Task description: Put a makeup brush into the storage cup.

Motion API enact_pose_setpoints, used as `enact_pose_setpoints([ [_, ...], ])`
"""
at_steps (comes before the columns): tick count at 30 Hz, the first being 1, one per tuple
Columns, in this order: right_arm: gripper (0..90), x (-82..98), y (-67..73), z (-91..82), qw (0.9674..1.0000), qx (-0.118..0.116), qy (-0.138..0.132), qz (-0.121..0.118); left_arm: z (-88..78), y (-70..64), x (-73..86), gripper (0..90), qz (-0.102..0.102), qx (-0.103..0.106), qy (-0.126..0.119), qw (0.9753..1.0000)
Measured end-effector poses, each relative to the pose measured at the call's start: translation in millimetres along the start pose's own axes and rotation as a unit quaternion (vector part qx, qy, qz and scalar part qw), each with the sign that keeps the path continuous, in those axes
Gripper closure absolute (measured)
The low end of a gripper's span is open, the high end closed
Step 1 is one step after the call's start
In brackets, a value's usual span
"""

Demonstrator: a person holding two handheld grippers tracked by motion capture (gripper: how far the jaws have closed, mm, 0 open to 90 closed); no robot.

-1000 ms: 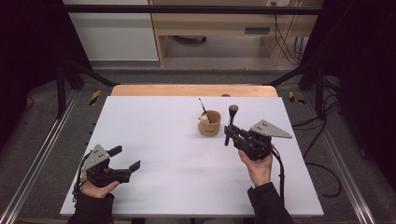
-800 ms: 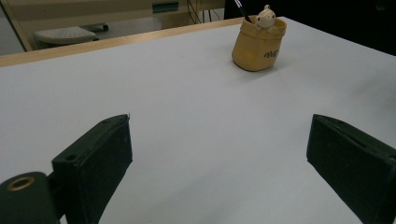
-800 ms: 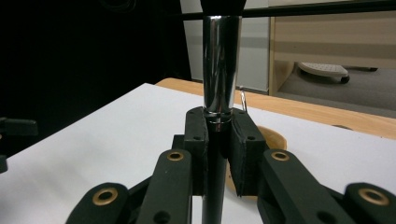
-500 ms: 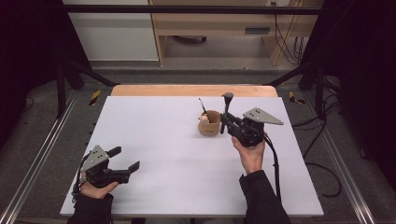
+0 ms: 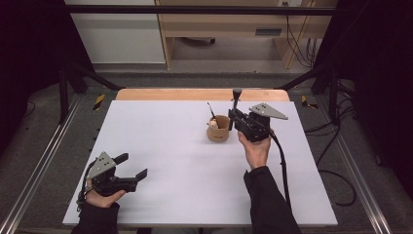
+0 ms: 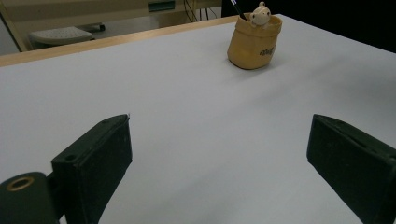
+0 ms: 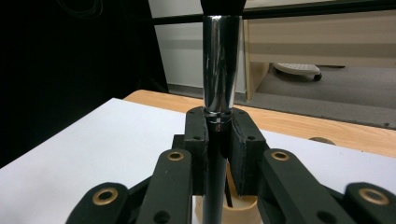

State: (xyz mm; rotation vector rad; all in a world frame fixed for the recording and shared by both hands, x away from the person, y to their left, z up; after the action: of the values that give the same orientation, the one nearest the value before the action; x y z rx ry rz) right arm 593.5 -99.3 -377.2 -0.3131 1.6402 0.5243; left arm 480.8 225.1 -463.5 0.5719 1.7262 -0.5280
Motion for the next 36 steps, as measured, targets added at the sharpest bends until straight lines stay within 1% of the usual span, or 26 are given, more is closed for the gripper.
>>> enact_pose_setpoints([
  [4,79.2,-1.2,-2.7,6.2,1.0,0.005,0.0,-0.001,0.1,-0.5,-0.4,6.0,0.0,0.001,-0.001,1.0],
  [6,79.2,-2.0,-5.5,12.2,0.9999,0.011,0.0,0.0,0.2,-0.9,-0.8,6.1,0.0,0.001,-0.002,1.0],
  [10,79.2,-1.4,-9.0,20.0,0.9999,0.014,0.003,-0.001,0.3,-1.5,-1.1,6.1,0.0,0.002,-0.002,1.0],
  [11,79.2,-1.4,-10.0,21.6,0.9999,0.015,0.002,-0.005,0.2,-1.7,-1.1,6.1,-0.002,0.002,-0.003,1.0],
  [18,79.2,0.3,-16.2,32.1,0.9997,0.024,0.005,-0.001,0.0,-1.2,-1.0,6.2,-0.003,0.002,-0.002,1.0],
  [19,79.2,2.0,-17.1,34.4,0.9997,0.024,0.006,0.002,0.3,-1.6,-1.0,6.1,0.0,0.004,-0.002,1.0],
  [23,79.2,7.4,-18.2,39.1,0.9996,0.026,0.012,0.0,0.7,-1.7,-0.9,6.2,0.0,0.004,-0.002,1.0],
  [27,79.2,9.2,-18.7,42.6,0.9996,0.026,0.012,0.005,0.5,-1.8,-1.3,6.1,0.001,0.004,-0.004,1.0],
  [32,79.2,14.3,-19.9,48.2,0.9996,0.025,0.013,0.005,0.3,-2.0,-1.8,6.2,0.0,0.004,-0.005,1.0],
  [36,79.2,19.5,-22.8,53.2,0.9994,0.03,0.017,0.007,0.2,-1.5,-2.3,6.3,0.0,0.004,-0.006,1.0],
])
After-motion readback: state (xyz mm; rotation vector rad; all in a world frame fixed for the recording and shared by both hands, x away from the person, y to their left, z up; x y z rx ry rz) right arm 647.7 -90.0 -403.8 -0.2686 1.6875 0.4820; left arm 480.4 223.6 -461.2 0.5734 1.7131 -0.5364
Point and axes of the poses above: each handheld gripper's, and its own axes: z roughly forward along the jaws, x roughly out of its underside, y roughly to its left, the point moved 9 cm from there along z, roughly forward along the jaws, and after that the axes turned 10 degrees about -y, right-handed, at the moved point
